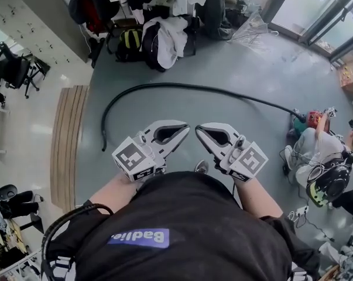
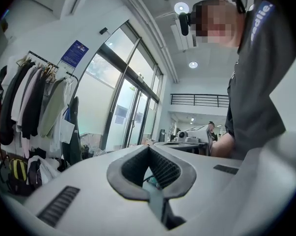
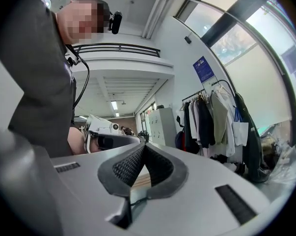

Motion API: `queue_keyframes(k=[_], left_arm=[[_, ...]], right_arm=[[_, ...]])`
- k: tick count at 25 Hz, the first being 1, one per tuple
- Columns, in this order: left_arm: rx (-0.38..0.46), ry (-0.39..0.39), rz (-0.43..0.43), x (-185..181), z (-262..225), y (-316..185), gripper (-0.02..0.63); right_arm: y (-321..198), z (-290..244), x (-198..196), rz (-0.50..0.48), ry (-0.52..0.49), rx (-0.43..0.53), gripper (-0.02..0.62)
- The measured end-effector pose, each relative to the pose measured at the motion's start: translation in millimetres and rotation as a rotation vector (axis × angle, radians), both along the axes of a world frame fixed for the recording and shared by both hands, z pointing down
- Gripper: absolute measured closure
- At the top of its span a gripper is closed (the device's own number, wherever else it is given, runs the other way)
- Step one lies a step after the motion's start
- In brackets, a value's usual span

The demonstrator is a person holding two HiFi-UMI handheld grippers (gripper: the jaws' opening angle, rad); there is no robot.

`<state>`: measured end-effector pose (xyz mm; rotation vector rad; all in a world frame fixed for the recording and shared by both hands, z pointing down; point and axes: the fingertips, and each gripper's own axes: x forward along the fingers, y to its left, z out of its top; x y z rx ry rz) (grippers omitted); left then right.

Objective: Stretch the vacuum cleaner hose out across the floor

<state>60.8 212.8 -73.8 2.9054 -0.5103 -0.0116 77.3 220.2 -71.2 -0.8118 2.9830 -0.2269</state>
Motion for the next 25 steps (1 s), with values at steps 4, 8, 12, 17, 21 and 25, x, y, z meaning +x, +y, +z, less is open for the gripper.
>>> queue_keyframes(k=[4, 8, 12, 17, 21, 25], left_arm=[[-0.01, 0.004, 0.008, 8, 5, 10, 0.6], [-0.008, -0.005, 0.019, 11, 8, 18, 0.599], [-0.011, -0.012, 0.016, 13, 9, 23, 0.6], [-0.004, -0.018, 0.019, 10, 10, 31, 0.6], [-0.002, -0.021, 0.012, 6, 12, 25, 0.6], [-0.003, -0.025, 0.017, 1, 18, 22, 0.6]], right_arm=[[11, 0, 4, -0.003, -0.002, -0.003, 0.591], [18, 0, 8, 0.007, -0.002, -0.008, 0.591], [24, 0, 11, 0.014, -0.011, -0.021, 0.591], [29, 0, 9, 0.016, -0.01, -0.024, 0.591], [23, 1, 6, 0.011, -0.008, -0.022, 0.591], [18, 5, 2, 0.008, -0.006, -0.026, 0.591]])
